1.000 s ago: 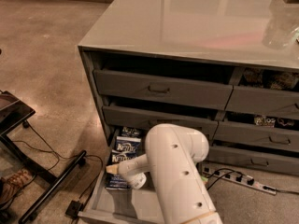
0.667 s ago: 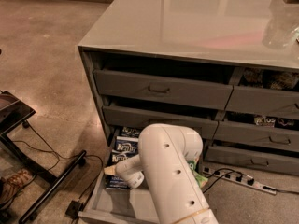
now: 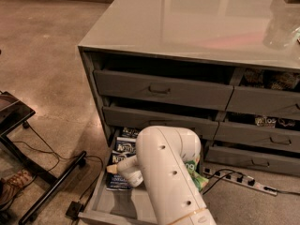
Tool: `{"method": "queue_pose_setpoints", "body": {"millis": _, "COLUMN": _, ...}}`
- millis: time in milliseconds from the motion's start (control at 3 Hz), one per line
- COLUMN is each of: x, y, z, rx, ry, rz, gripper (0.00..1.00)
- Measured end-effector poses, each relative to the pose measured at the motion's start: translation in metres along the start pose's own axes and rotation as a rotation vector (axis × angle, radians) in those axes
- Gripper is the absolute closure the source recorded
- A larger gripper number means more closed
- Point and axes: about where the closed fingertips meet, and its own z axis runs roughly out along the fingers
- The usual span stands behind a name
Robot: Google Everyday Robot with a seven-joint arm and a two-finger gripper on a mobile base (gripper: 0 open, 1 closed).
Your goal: Pick blue chip bag from bottom drawer and place on counter
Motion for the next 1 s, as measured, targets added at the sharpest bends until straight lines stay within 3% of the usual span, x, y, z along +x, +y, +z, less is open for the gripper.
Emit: {"method": "queue_pose_setpoints", "body": {"millis": 1000, "x": 0.001, "y": -0.029, "z": 0.018, "rx": 0.091, "ry": -0.007, "rz": 0.035, "gripper": 0.00}}
